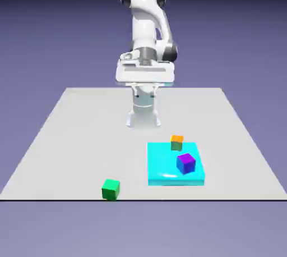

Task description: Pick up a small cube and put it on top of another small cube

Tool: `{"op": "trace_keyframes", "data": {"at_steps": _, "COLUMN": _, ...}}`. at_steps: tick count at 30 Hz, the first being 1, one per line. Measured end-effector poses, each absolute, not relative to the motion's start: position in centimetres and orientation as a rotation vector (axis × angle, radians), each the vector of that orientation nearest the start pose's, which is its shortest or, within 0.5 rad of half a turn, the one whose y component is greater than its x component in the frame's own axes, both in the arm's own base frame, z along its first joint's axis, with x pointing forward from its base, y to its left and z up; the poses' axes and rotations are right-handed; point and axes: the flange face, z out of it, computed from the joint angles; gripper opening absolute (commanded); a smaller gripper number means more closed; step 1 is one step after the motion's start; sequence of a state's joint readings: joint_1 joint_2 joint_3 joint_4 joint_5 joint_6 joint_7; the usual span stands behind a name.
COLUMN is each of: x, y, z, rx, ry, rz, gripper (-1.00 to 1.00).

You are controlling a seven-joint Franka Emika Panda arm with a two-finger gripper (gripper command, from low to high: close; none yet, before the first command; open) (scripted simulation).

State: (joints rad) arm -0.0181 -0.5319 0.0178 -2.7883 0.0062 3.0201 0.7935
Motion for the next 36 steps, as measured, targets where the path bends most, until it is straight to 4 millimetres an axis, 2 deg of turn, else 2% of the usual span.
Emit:
{"op": "trace_keyframes", "data": {"at_steps": 5, "x": 43.1, "y": -2.4, "z": 41.9, "rx": -2.361, "ry": 1.427, "rz": -0.803, "gripper": 0.0}}
{"op": "trace_keyframes", "data": {"at_steps": 11, "x": 46.5, "y": -5.6, "z": 37.1, "rx": -2.139, "ry": 1.869, "rz": -0.556, "gripper": 0.0}}
{"op": "trace_keyframes", "data": {"at_steps": 17, "x": 49.0, "y": -9.1, "z": 31.7, "rx": -1.815, "ry": 2.269, "rz": -0.293, "gripper": 0.0}}
{"op": "trace_keyframes", "data": {"at_steps": 22, "x": 50.4, "y": -11.8, "z": 27.0, "rx": -1.48, "ry": 2.547, "rz": -0.06, "gripper": 0.0}}
{"op": "trace_keyframes", "data": {"at_steps": 30, "x": 51.6, "y": -16.0, "z": 19.6, "rx": -0.832, "ry": 2.866, "rz": 0.337, "gripper": 0.0}}
{"op": "trace_keyframes", "data": {"at_steps": 32, "x": 51.6, "y": -16.2, "z": 19.2, "rx": -0.795, "ry": 2.877, "rz": 0.359, "gripper": 0.0}}
{"op": "trace_keyframes", "data": {"at_steps": 36, "x": 51.9, "y": -15.1, "z": 13.4, "rx": -0.794, "ry": 2.877, "rz": 0.359, "gripper": 0.0}}
